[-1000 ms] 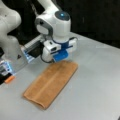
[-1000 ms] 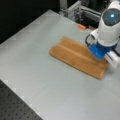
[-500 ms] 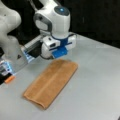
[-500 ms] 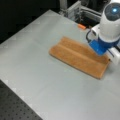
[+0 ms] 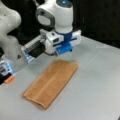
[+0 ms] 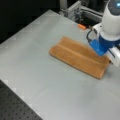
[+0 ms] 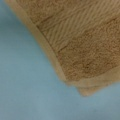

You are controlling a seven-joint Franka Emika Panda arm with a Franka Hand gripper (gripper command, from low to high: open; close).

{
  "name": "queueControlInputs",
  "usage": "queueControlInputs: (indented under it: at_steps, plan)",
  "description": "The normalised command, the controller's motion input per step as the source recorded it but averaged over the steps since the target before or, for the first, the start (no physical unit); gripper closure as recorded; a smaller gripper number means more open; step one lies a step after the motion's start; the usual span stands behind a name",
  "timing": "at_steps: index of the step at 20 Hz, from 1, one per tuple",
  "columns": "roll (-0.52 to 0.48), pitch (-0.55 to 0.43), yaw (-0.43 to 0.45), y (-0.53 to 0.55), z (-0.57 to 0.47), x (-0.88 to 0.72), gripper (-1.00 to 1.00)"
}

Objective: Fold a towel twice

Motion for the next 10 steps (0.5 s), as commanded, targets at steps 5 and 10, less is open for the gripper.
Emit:
queueControlInputs:
  at_steps: [5, 10]
  plan:
    - [-0.133, 0.157, -0.102, 0.16, 0.04, 0.58, -1.00]
    - [-0.206, 0.159, 0.010, 0.33, 0.04, 0.37, -1.00]
